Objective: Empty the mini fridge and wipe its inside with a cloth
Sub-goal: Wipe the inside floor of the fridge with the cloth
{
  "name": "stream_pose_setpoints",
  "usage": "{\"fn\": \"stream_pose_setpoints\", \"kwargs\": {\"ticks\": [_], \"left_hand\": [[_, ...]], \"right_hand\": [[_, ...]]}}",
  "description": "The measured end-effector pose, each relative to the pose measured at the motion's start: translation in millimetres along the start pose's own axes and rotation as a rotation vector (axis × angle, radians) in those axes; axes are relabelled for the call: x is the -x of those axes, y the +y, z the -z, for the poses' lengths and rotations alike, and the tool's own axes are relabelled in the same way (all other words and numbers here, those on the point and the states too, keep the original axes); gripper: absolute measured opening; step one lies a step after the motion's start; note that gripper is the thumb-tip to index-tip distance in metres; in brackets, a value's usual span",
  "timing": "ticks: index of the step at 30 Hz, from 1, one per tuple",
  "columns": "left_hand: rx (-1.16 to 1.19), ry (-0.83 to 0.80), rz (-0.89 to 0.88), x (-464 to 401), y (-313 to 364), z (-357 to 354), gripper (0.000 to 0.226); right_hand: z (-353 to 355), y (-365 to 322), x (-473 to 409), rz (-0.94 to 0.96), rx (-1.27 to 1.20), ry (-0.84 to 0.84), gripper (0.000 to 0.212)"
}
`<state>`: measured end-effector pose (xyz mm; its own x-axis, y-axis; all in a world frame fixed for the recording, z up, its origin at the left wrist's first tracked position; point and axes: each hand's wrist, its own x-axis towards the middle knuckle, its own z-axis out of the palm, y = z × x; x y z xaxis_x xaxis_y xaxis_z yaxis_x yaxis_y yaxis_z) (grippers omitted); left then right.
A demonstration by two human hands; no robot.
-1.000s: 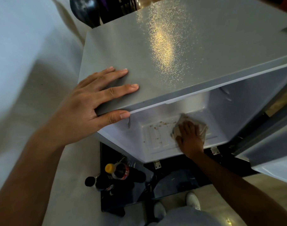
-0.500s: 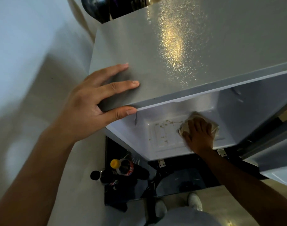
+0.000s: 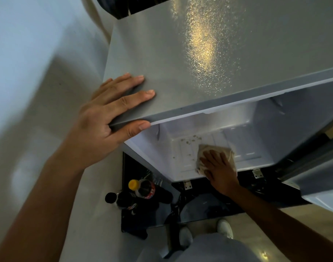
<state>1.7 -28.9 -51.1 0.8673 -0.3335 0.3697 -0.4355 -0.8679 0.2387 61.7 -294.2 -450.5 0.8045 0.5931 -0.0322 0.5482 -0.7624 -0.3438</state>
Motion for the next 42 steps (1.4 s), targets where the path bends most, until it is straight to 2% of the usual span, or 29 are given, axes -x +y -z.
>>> {"fn": "stream_pose_setpoints", "kwargs": {"ticks": [3,6,10,15,21,25,29,34,39,42], "left_hand": [[-0.013,-0.035,-0.006,0,-2,3,0.055],[-0.015,-0.036,-0.002,0,-3,2,0.056],[-0.015,-0.028,0.001,0,-2,1,0.054],[0.013,-0.016,0.014,0,-1,-1,0.053],[0.018,-0.035,-0.006,1,-4,0,0.052],[0.006,-0.024,-0.005,1,-3,0,0.052],[0.015,-0.015,-0.009,1,-3,0,0.052],[0.016,-0.024,-0.003,0,-3,-1,0.053],[0.022,-0.024,0.010,0,-3,-1,0.052],[0.034,-0.021,0.018,-1,-3,-1,0.050]], "right_hand": [[1,8,21,0.002,-0.029,0.040,0.052],[5,11,13,-0.078,-0.055,0.031,0.054],[16,6,-34,-0.231,-0.040,-0.012,0.063],[17,-12,-89,-0.345,-0.012,-0.052,0.056],[3,-26,-76,-0.166,-0.020,-0.025,0.053],[-9,-26,-31,-0.033,-0.044,-0.007,0.055],[-15,-27,10,0.049,-0.124,0.083,0.050],[-5,-15,3,-0.035,-0.132,0.121,0.052],[7,-18,-46,-0.138,-0.077,-0.026,0.063],[12,-25,-76,-0.164,-0.029,-0.091,0.061]]}}
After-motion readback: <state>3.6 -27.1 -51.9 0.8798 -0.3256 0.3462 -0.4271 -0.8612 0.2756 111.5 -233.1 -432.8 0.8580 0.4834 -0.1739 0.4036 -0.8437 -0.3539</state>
